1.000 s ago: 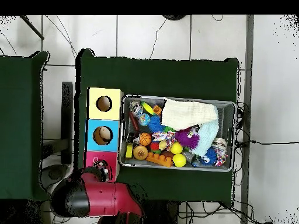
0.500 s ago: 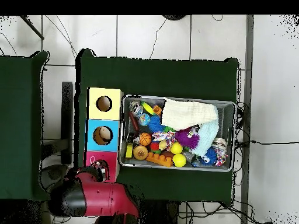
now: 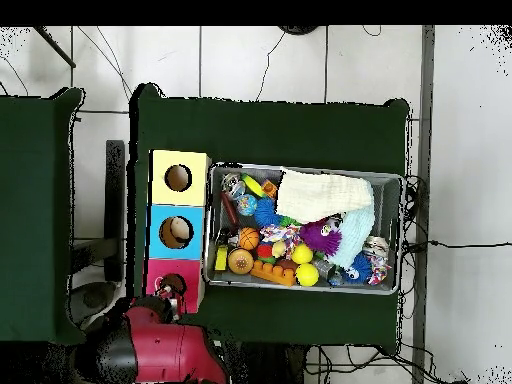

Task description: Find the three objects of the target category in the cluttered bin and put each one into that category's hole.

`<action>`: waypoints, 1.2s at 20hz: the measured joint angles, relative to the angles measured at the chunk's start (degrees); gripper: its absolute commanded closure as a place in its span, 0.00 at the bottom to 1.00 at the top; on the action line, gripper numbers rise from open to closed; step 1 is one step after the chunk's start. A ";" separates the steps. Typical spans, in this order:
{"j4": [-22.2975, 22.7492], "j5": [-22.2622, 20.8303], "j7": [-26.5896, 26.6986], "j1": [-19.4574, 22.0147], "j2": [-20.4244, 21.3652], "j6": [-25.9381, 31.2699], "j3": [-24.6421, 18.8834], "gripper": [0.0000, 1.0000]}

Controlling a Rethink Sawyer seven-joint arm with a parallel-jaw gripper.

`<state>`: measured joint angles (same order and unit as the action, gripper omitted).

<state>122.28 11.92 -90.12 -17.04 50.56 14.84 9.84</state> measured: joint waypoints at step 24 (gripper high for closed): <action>0.13 3.83 -0.01 -0.51 -0.01 -0.01 1.50 1.00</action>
<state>122.41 15.75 -90.14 -17.55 50.56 14.83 11.34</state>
